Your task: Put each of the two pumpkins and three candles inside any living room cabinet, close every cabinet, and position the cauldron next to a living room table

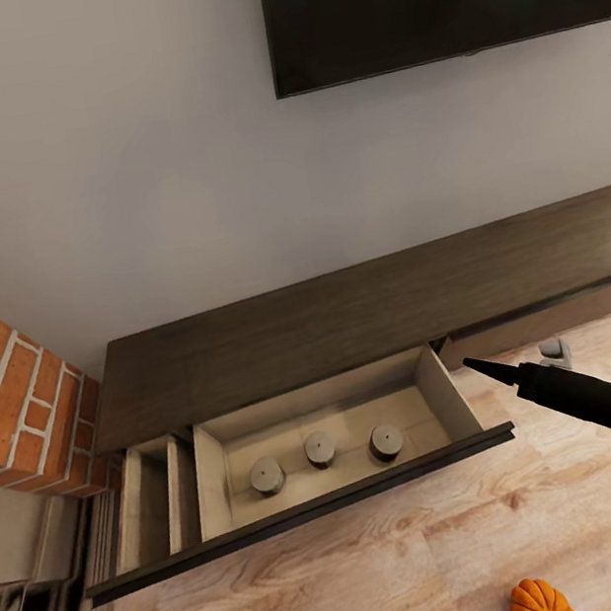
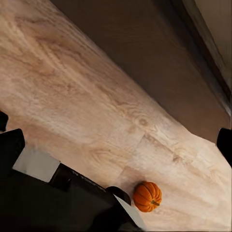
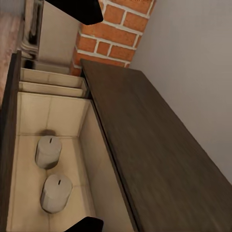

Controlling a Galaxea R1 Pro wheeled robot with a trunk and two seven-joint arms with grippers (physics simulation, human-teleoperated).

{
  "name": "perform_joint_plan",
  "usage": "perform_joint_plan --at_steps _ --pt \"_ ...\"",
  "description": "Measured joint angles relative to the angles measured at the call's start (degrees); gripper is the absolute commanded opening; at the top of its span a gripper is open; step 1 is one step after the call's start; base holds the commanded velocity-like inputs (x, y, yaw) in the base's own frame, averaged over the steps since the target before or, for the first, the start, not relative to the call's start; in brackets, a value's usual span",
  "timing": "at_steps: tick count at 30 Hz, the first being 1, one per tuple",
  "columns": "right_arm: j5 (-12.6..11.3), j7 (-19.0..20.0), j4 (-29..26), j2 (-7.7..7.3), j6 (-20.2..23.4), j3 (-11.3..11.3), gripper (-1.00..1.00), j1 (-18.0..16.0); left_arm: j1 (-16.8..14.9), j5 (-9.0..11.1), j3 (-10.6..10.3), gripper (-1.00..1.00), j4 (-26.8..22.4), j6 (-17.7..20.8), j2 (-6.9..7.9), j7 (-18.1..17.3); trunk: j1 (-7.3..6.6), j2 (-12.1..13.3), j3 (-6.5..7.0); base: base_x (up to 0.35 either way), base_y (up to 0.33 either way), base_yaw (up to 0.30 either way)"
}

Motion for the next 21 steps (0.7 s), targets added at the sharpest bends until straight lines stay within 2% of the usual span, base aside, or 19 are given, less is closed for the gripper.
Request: perform_joint_plan --at_steps 3,6,8,14,21 --pt "0.0 0.0 0.0 0.0 -0.1 0.0 1.0 0.0 -0.1 -2.3 0.2 1.0 1.5 0.0 -0.95 0.2 0.01 0.0 0.29 -0.21 -0.099 0.0" --pt "0.0 0.0 0.0 -0.08 -0.1 -0.1 1.0 -0.1 -0.1 -2.8 0.5 1.0 1.9 0.3 -1.84 0.4 0.0 0.0 0.57 -0.073 -0.033 0.0" --pt "0.0 0.0 0.0 -0.11 -0.1 -0.1 1.0 -0.1 -0.1 -2.3 0.8 1.0 1.9 0.7 -2.08 0.3 -0.01 0.0 0.76 -0.032 -0.014 0.0" --pt "0.0 0.0 0.0 -0.16 -0.2 -0.2 1.0 -0.2 -0.2 3.2 1.7 1.0 1.4 1.2 -2.27 0.0 1.08 -2.0 0.44 -0.011 -0.005 0.0" --pt "0.0 0.0 0.0 -0.15 -0.3 -0.2 1.0 -0.5 -0.2 4.4 1.8 1.0 1.5 1.2 -2.27 0.1 2.62 -4.8 -0.15 -0.001 0.0 0.0"
